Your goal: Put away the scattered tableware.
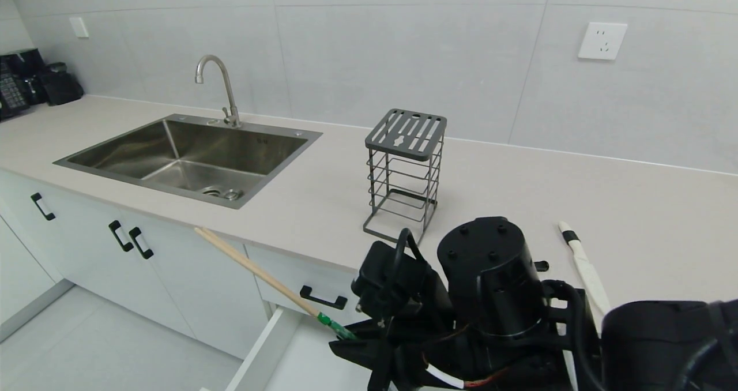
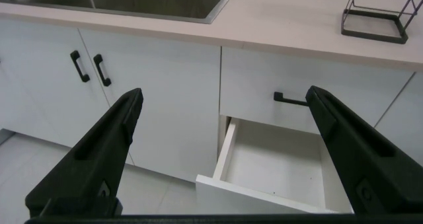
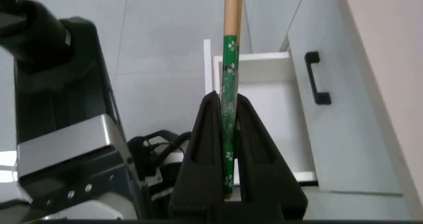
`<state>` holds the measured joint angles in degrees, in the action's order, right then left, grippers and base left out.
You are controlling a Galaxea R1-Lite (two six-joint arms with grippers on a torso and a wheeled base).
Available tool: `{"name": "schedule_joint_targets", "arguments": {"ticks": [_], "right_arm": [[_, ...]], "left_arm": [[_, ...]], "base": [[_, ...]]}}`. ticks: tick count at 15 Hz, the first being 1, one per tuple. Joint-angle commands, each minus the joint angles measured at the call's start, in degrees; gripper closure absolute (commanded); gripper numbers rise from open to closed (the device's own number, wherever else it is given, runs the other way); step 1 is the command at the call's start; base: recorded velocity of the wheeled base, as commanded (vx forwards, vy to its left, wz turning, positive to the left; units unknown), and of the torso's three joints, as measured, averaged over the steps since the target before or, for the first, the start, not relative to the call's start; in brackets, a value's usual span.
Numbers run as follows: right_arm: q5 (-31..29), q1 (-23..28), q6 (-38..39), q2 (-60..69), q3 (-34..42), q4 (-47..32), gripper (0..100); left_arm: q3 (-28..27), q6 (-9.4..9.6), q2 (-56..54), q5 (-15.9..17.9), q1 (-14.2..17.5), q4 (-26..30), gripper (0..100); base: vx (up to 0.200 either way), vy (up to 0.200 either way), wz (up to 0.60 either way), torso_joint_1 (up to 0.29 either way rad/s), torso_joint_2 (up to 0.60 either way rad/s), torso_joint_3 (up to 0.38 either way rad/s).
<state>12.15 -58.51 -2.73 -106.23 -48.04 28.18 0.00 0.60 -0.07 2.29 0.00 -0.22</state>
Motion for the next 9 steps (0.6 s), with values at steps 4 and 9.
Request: {"name": "schedule_joint_targets", "arguments": {"ticks": [4, 9], "right_arm": [[0.1, -0.6, 0.0, -4.9, -2.5, -0.1, 100], [0.2, -0.5, 0.3, -7.2, -6.6, -0.1, 100]], "left_arm": [[0.0, 0.02, 0.1, 0.0, 0.0, 0.0, 0], [0.0, 0.02, 0.1, 0.0, 0.0, 0.0, 0]], "base": [[0.0, 0.0, 0.0, -0.122, 0.24, 0.118], [0.0, 0.0, 0.0, -0.115, 0.23, 0.113]]}}
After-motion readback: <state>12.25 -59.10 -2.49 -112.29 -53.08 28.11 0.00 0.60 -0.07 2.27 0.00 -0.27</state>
